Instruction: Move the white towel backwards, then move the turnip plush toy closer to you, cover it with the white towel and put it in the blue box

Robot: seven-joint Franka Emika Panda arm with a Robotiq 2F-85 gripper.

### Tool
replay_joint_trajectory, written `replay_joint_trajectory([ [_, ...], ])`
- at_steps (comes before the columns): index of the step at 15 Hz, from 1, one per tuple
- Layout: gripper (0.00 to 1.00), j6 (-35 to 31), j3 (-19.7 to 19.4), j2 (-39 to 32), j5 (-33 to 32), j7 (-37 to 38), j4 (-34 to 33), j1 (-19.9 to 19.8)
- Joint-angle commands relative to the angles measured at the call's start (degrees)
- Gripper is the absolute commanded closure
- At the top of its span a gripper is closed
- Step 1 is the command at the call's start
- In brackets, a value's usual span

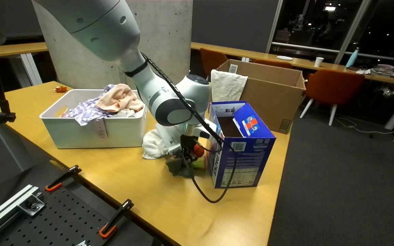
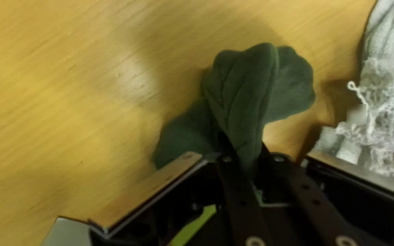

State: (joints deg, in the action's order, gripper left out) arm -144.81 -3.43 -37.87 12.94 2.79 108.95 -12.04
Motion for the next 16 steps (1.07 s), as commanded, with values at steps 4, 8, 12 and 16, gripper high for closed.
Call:
replay_joint_trajectory([
  [4,0.98,-0.68,-0.07,9.33,0.74,-0.33,16.08,0.22],
  [8,0.97,-0.85,0.02,15.12,0.06,1.73,22.06,2.82],
  [12,0.97,0.38,0.42,18.67,-0.22,4.53,22.93,6.22],
  [16,0.97,1.81,1.18,18.73,0.11,6.93,21.40,8.94],
])
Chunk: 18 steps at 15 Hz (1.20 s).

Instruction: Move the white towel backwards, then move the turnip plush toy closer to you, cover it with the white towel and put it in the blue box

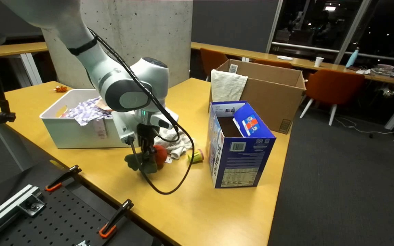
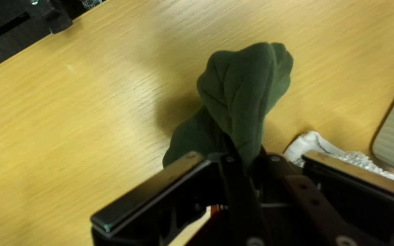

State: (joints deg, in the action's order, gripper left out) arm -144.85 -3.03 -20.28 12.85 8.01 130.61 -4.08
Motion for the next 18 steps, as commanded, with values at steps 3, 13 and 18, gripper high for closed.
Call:
replay_joint_trajectory([
  [3,0.97,4.02,1.46,1.25,0.18,2.96,0.13,2.28],
  [13,0.59,6.20,0.27,2.64,-0.97,8.78,2.72,3.88],
  [18,0.24,6.73,-1.09,7.85,-2.46,10.63,4.79,3.67],
])
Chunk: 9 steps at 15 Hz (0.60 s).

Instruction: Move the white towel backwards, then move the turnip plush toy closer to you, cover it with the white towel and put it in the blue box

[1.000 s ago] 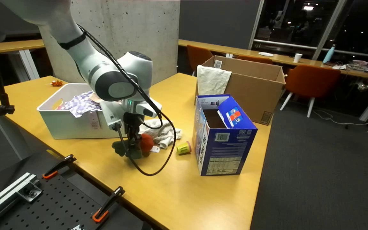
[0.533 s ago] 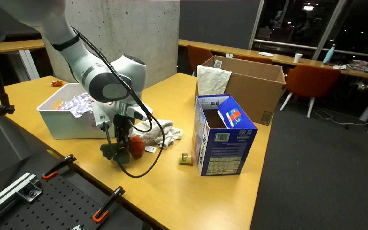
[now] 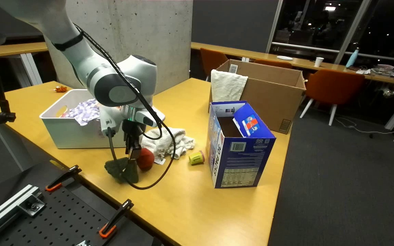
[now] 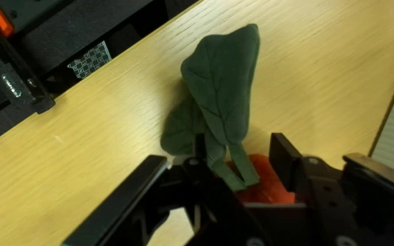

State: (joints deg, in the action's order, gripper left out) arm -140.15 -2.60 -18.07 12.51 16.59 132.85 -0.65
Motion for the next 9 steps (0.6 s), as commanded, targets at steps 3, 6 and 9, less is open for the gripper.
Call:
replay_joint_trajectory([
  [3,0.03,1.38,-3.65,9.62,-5.93,4.13,3.34,-0.22],
  [6,0.00,-0.41,-4.91,10.79,-11.02,5.61,1.39,-0.92],
  [9,0.00,-1.97,-5.16,8.61,-14.10,5.97,-2.74,-1.62],
])
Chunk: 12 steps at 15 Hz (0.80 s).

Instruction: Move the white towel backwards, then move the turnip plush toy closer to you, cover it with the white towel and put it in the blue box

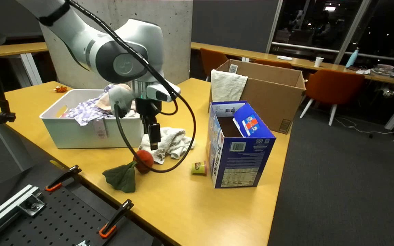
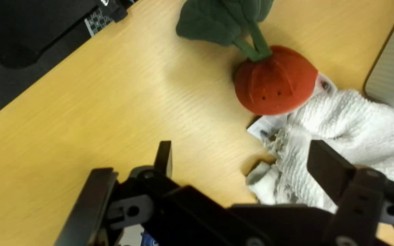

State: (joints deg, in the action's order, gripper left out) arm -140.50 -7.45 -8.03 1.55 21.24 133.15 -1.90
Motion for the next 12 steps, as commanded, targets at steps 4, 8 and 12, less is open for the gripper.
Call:
replay_joint_trajectory([
  [4,0.00,-4.98,0.13,-8.08,-3.19,-0.88,-9.33,-0.46],
  [8,0.00,-4.86,0.62,-15.53,-1.94,-3.01,-15.98,-0.16],
  [12,0.00,-4.21,0.96,-20.77,-2.63,-3.92,-21.14,1.36],
])
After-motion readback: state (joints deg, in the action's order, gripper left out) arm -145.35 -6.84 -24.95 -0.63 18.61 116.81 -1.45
